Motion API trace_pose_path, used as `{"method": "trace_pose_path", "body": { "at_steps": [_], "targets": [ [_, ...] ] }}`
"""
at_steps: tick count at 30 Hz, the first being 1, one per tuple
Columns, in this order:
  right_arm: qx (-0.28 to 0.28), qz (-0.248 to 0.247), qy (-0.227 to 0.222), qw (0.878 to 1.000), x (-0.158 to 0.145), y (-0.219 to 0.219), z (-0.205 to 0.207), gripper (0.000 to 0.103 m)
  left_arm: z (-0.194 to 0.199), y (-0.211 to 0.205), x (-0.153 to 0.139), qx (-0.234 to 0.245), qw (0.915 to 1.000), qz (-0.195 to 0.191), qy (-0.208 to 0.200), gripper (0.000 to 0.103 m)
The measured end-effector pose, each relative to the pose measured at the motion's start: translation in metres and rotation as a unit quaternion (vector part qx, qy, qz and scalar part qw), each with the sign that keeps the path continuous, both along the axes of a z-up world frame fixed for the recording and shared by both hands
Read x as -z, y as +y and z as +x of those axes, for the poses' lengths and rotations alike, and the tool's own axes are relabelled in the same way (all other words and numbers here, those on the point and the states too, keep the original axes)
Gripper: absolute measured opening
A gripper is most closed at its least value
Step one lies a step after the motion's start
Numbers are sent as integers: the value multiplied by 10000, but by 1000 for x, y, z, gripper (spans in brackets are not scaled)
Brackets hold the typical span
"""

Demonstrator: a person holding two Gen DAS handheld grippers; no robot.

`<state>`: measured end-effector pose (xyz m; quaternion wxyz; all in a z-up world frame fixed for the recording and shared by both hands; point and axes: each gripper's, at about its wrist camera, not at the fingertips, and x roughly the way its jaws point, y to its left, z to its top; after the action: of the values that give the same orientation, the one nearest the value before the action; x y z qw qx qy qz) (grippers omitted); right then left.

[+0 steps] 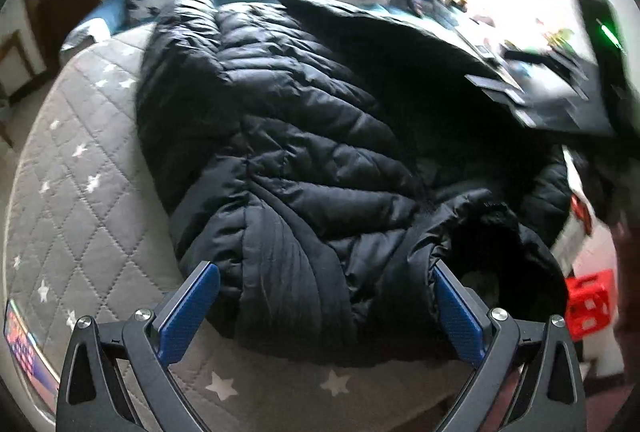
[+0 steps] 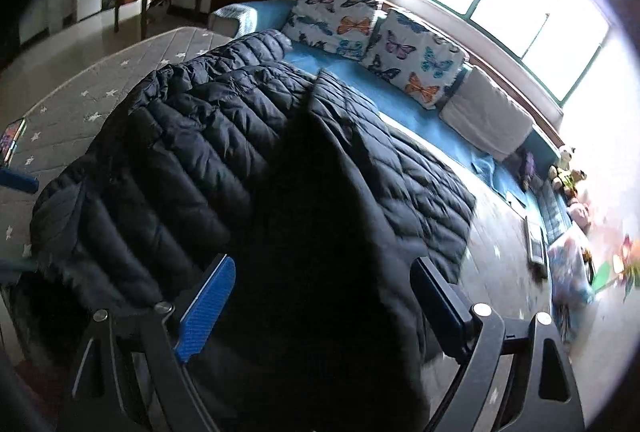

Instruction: Fold large clothes

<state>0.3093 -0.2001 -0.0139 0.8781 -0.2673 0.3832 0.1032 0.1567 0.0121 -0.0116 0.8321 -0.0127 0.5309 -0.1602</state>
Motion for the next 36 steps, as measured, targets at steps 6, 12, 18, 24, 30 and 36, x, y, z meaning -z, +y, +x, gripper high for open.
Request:
{"method": "trace_pose_path", "body": {
  "at_steps": [6,12,18,24,30,36],
  "targets": [
    [-64,-284,269,9992,9,24,51,97,-16,7,-13,492,9986,205,6,103],
    [-7,-722,610,9955,37,44,94,89,-11,44,-52,76,9989,274,-363,103],
    [220,-1309,670,9889,61,47,127,71,57,102,-58,-951,9947,165,-354,103],
    [475,-1323,550,9885,49,20,134,29,163,156,-38,-1786,9836,98,-232,103],
    [1172,-956,-84,9885,-5,-48,122,16,241,178,-10,-1985,9798,-208,-149,103],
    [2535,-629,-380,9645,-39,-176,87,16,284,180,-1,-1922,9800,-381,-356,103]
  ]
}}
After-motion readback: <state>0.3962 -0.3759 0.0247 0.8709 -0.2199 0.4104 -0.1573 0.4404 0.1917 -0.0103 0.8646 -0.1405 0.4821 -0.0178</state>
